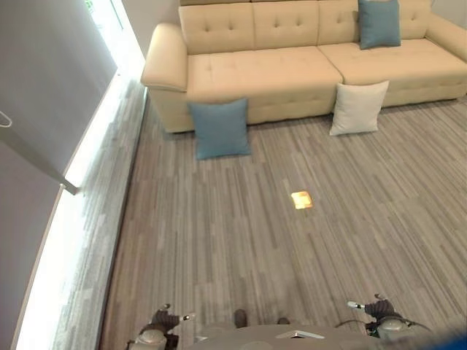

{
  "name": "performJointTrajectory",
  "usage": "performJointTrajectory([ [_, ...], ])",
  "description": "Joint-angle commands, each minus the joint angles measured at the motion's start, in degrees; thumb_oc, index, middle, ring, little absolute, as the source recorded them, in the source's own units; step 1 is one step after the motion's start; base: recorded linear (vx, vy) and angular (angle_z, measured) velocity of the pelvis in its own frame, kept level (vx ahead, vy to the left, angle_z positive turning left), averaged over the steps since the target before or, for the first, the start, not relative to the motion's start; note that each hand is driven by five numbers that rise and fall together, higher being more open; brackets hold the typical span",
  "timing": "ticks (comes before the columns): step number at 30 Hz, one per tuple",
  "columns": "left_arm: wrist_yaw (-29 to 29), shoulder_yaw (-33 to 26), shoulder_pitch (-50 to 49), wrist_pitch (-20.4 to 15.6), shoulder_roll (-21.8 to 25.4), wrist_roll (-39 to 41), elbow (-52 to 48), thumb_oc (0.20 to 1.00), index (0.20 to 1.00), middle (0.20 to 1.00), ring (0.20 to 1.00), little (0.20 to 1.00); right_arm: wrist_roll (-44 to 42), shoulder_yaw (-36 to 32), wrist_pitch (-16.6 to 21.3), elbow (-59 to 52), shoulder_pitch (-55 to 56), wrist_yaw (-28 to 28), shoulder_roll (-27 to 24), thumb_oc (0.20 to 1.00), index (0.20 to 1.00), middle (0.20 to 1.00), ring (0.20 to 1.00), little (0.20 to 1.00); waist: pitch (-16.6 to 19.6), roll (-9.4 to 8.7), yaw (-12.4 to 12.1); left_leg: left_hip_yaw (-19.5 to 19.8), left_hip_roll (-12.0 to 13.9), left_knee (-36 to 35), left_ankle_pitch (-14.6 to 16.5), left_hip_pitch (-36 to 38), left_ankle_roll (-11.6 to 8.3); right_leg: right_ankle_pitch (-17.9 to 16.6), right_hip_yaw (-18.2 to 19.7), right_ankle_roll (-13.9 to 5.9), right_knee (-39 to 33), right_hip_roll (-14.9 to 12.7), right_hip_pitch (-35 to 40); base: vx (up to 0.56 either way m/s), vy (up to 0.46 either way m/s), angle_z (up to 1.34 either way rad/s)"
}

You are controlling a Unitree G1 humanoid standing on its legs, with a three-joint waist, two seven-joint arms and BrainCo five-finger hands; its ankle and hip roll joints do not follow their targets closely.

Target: Pick up all the scattered cushions and arrange them neatly on the sofa.

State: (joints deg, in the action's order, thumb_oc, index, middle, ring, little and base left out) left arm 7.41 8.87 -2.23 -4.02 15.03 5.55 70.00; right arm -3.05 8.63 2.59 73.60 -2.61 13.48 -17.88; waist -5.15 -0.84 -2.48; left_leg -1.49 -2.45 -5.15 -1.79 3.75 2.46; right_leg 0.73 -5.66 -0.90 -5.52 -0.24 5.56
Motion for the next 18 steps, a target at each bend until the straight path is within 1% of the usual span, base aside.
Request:
performJointTrajectory([
  [1,0.0,-1.9,3.6,-0.6,-0.4,-0.2,3.1,1.0,1.0,1.0,1.0,1.0,1.1,1.5,-0.2,1.6,-2.6,-0.2,-1.3,1.0,1.0,1.0,1.0,1.0,0.4,-1.64,0.1,6.8,0.4,0.1,4.3,1.3,-3.31,-1.3,-0.7,-4.2,0.5,-1.9,-2.4,0.0,0.0,0.0],
  [4,0.5,-2.4,3.8,-0.7,-0.6,0.7,3.0,1.0,1.0,1.0,1.0,1.0,1.1,1.5,-0.1,1.5,-2.8,-0.1,-1.3,1.0,1.0,1.0,1.0,1.0,0.5,-1.73,0.0,6.9,0.6,0.1,4.3,1.4,-3.4,-1.0,-0.9,-4.1,0.5,-1.7,-2.2,0.01,-0.04,0.01],
  [18,1.1,-1.4,4.2,-0.3,-0.5,-0.3,3.3,1.0,1.0,1.0,1.0,1.0,1.4,2.1,0.0,1.2,-2.9,0.1,-1.7,1.0,1.0,1.0,1.0,1.0,0.2,-2.1,0.1,7.3,1.3,0.1,4.3,1.6,-3.82,-0.3,-1.3,-3.66,0.5,-1.1,-1.9,0.01,-0.021,0.01],
])
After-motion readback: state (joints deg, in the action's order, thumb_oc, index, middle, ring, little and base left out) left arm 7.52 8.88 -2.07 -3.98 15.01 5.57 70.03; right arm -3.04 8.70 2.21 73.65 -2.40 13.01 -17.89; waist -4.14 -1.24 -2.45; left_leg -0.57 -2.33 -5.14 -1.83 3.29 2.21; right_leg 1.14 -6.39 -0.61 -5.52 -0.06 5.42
